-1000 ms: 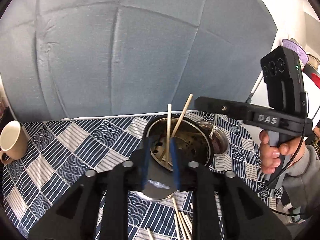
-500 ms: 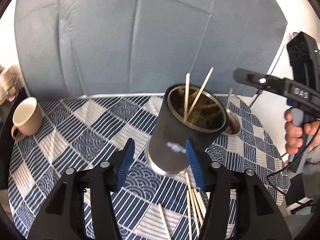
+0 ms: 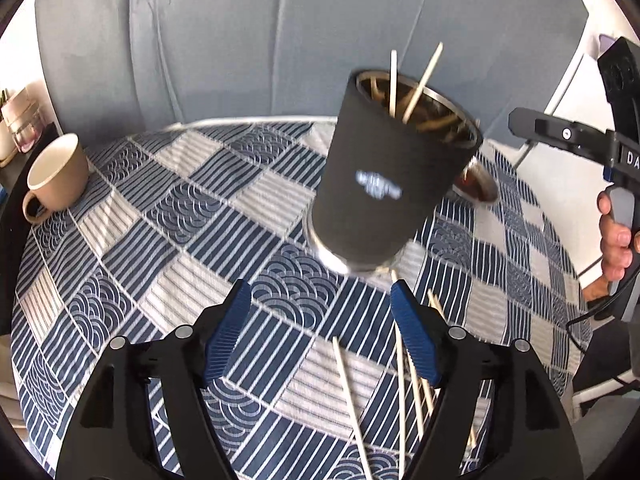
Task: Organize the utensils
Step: 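Move both open tools back down toward the remaining chopsticks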
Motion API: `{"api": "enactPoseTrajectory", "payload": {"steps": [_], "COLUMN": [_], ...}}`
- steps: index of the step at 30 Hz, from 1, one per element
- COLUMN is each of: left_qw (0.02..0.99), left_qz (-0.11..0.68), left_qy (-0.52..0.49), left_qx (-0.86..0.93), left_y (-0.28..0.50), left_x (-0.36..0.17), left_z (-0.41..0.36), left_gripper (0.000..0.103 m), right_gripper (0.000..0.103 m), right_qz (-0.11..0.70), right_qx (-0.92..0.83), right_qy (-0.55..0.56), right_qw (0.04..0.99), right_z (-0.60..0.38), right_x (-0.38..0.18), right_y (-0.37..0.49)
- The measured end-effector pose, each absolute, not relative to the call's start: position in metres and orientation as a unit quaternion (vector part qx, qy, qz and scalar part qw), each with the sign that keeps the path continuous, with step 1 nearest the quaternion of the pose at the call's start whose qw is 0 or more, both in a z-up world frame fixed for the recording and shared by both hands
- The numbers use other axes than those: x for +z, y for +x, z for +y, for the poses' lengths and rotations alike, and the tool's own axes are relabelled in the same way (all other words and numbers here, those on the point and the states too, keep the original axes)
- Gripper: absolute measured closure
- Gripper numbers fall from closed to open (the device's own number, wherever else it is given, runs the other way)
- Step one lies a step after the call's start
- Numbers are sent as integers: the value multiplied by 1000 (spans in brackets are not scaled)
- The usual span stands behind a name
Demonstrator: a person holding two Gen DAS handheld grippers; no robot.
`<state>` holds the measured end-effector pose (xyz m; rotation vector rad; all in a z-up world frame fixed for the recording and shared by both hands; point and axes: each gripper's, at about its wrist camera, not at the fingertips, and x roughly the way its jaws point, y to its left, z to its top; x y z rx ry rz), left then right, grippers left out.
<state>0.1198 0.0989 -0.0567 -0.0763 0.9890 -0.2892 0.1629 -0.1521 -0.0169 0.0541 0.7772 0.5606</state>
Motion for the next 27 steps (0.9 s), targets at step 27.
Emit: {"api": "enactPoseTrajectory", "payload": {"steps": [27], "left_qw": [811], "left_qz": [571], "left_qy": [53], "left_qx": [-115], "left_y": [77], "left_x": [-139], "left_z": [77], "left_gripper": [30], "right_gripper": [33], "right_qz": [546], "right_qx": [191], "right_qy": [-15], "right_qw": [815], "right_z": [-144], "right_x": [-143], "right_y": [106]}}
